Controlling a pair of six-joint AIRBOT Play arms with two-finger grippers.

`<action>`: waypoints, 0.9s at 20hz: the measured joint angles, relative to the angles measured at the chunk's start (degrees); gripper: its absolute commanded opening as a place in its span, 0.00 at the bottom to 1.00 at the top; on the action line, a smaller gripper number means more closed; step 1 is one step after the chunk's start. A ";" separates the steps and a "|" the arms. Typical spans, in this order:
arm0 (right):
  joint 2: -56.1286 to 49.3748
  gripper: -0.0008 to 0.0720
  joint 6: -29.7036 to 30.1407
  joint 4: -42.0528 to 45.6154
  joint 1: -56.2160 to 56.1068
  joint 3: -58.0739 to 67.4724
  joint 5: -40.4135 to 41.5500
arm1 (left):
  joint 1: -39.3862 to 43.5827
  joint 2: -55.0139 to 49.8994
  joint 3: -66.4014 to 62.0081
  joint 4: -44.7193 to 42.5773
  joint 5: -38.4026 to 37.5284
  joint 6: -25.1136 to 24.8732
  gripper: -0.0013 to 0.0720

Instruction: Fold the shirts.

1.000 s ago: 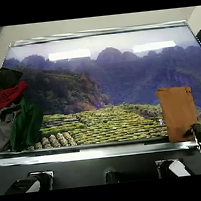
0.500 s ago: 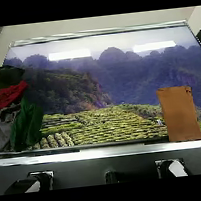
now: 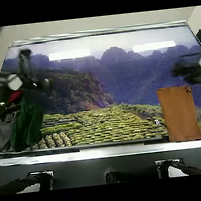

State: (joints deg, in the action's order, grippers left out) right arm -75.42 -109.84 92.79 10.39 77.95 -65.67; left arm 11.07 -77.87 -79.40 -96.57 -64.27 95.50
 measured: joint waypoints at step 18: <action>-7.10 0.87 1.20 -3.58 -8.72 0.42 -12.22 | 0.94 0.35 11.32 8.04 0.17 2.64 1.00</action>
State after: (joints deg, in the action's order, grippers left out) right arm -82.52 -108.64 89.21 1.67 78.37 -77.89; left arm 12.01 -77.52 -68.07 -88.53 -64.10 98.15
